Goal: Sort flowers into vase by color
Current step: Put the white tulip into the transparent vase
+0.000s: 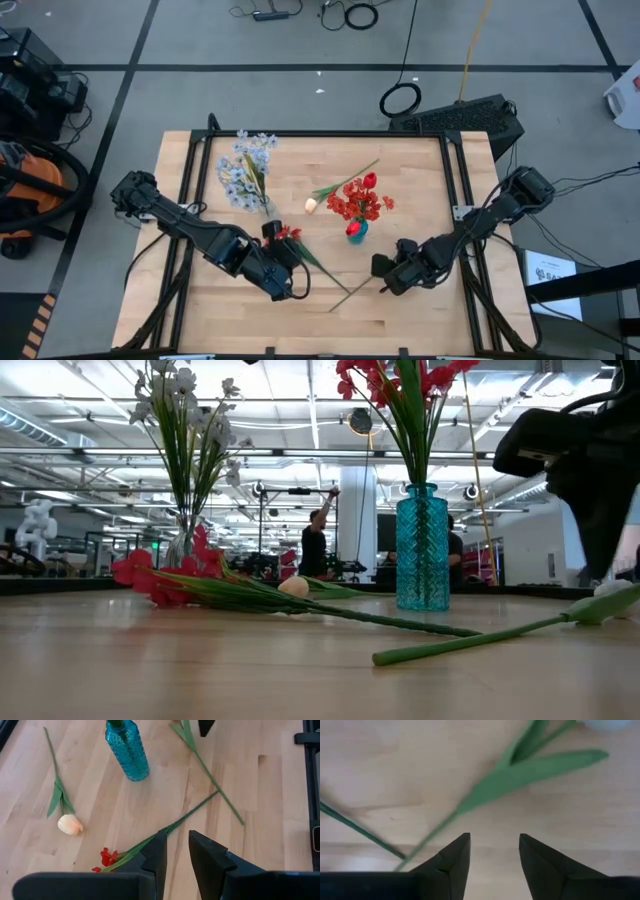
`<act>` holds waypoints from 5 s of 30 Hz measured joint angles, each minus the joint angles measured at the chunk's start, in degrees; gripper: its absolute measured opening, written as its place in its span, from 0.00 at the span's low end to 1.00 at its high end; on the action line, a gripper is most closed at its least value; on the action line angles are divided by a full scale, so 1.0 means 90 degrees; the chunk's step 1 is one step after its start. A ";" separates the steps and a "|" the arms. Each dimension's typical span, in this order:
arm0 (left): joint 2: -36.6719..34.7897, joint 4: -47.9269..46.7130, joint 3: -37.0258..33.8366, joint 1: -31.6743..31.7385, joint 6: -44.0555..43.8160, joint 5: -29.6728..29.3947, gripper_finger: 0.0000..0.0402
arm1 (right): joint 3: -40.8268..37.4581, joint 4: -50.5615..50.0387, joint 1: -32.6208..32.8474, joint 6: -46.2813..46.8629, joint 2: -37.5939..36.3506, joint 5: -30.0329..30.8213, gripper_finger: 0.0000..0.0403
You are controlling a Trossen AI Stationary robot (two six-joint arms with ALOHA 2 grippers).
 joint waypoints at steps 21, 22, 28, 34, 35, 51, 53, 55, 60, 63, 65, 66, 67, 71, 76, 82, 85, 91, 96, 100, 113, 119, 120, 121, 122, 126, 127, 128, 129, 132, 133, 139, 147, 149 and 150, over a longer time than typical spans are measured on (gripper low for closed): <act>0.0000 -0.0002 0.0000 -0.0243 -0.0004 0.0117 0.22 | 0.0027 0.0744 -0.0581 -0.0067 0.0882 -0.0269 0.33; 0.0000 -0.0007 0.0000 -0.0243 -0.0005 0.0117 0.22 | 0.0024 0.0736 -0.0597 -0.0199 0.0902 -0.0339 0.32; 0.0000 -0.0005 0.0000 -0.0243 -0.0003 0.0105 0.22 | 0.0019 0.0437 -0.0684 -0.0810 0.0830 -0.0463 0.18; 0.0000 -0.0005 0.0000 -0.0243 -0.0002 0.0103 0.22 | -0.0002 0.0004 -0.0685 -0.1669 0.0648 -0.0465 0.02; 0.0000 -0.0005 0.0000 -0.0243 -0.0002 0.0103 0.22 | -0.0009 -0.0093 -0.0685 -0.1732 0.0613 -0.0463 0.02; 0.0000 0.0014 0.0000 -0.0241 0.0002 0.0327 0.22 | -0.0010 -0.0702 0.0345 -0.2485 -0.1264 0.1383 0.01; 0.0000 0.0033 0.0000 -0.0230 0.0002 0.0336 0.22 | -0.0010 -0.0796 0.0429 -0.2970 -0.1559 0.1277 0.01; 0.0000 0.0144 0.0000 -0.0195 0.0002 0.0338 0.22 | -0.0010 -0.0908 0.0513 -0.3085 -0.1833 0.1226 0.01; 0.0000 0.0798 0.0000 -0.0101 0.0002 0.0343 0.22 | -0.0009 -0.1355 0.0841 -0.3523 -0.2386 0.1941 0.00; 0.0000 0.1400 -0.0001 -0.0007 0.0006 0.0310 0.22 | -0.0007 -0.1701 0.1062 -0.3509 -0.2787 0.2599 0.00; 0.0000 0.1768 0.0000 0.0105 0.0029 0.0212 0.22 | -0.0007 -0.1752 0.1213 -0.3732 -0.3103 0.3053 0.00; 0.0000 0.1924 0.0000 0.0172 0.0055 0.0157 0.22 | -0.0007 -0.1734 0.1280 -0.3941 -0.3267 0.3285 0.00; 0.0000 0.2078 0.0000 0.0249 0.0056 0.0123 0.22 | -0.0007 -0.1688 0.1338 -0.4216 -0.3433 0.3505 0.00; 0.0000 0.2574 0.0000 0.0546 0.0047 0.0091 0.22 | -0.0007 -0.1314 0.1535 -0.5588 -0.4078 0.4463 0.00; 0.0000 0.3143 -0.0001 0.0802 0.0015 0.0076 0.22 | -0.0005 -0.0284 0.1669 -0.7814 -0.4756 0.5065 0.00; 0.0000 0.3898 0.0000 0.1011 0.0015 0.0073 0.22 | 0.0002 0.1896 0.1673 -1.1154 -0.4992 0.4747 0.00; 0.0000 0.4339 0.0000 0.1073 0.0096 0.0072 0.22 | 0.0002 0.2877 0.1623 -1.2493 -0.4872 0.4293 0.00; 0.0000 0.5196 0.0000 0.1006 0.1453 0.0315 0.22 | 0.0002 0.3646 0.1371 -1.3217 -0.4453 0.4006 0.00; 0.0000 0.5668 0.0000 0.0906 0.2088 0.0491 0.22 | 0.0002 0.4009 0.1027 -1.3174 -0.4032 0.3410 0.00; 0.0000 0.5793 -0.0001 0.0886 0.2217 0.0789 0.22 | 0.0002 0.4570 0.0763 -1.3178 -0.3581 0.3110 0.00; 0.0087 0.5758 -0.0002 0.0890 0.2351 0.1328 0.22 | 0.1252 0.4370 0.0360 -1.3344 -0.1762 0.3032 0.00; 0.0087 0.5606 -0.0002 0.0865 0.2337 0.1476 0.22 | 0.1920 0.3749 0.0273 -1.3369 -0.1357 0.3065 0.00; 0.0087 0.5626 -0.0002 0.0851 0.2341 0.1526 0.22 | 0.1984 0.3743 0.0268 -1.3369 -0.1309 0.3058 0.00; 0.0085 0.5646 -0.0002 0.0840 0.2339 0.1571 0.22 | 0.2026 0.3753 0.0259 -1.3369 -0.1262 0.3049 0.00; 0.0085 0.5646 -0.0002 0.0836 0.2339 0.1594 0.22 | 0.2058 0.3754 0.0255 -1.3369 -0.1224 0.3042 0.00; 0.0085 0.5605 -0.0002 0.0831 0.2340 0.1603 0.22 | 0.2089 0.3758 0.0236 -1.3316 -0.1127 0.3044 0.00; 0.0085 0.5605 -0.0002 0.0831 0.2341 0.1603 0.21 | 0.2089 0.3758 0.0236 -1.3312 -0.1127 0.3045 0.00; 0.0085 0.5608 -0.0002 0.0831 0.2341 0.1603 0.20 | 0.2089 0.3773 0.0236 -1.3308 -0.1127 0.3048 0.00; 0.0085 0.5608 -0.0002 0.0831 0.2341 0.1603 0.19 | 0.2089 0.3789 0.0236 -1.3303 -0.1127 0.3051 0.00; 0.0085 0.5608 -0.0002 0.0831 0.2344 0.1603 0.09 | 0.2089 0.3798 0.0236 -1.3290 -0.1127 0.3056 0.00; 0.0084 0.5608 -0.0002 0.0831 0.2343 0.1603 0.06 | 0.2089 0.3798 0.0236 -1.3252 -0.1127 0.3058 0.00; 0.0080 0.5612 -0.0002 0.0831 0.2342 0.1603 0.03 | 0.2089 0.3795 0.0236 -1.3011 -0.1129 0.3061 0.00; -0.0032 0.5433 -0.0002 0.0850 0.2366 0.1410 0.03 | 0.2089 0.3744 0.0226 -1.2801 -0.1132 0.3088 0.17; -0.0176 0.5174 -0.0002 0.0855 0.2380 0.1342 0.03 | 0.2091 0.3700 0.0221 -1.2801 -0.1177 0.3126 0.23; -0.0263 0.5002 -0.0002 0.0852 0.2380 0.1271 0.03 | 0.2091 0.3646 0.0221 -1.2801 -0.1210 0.3136 0.25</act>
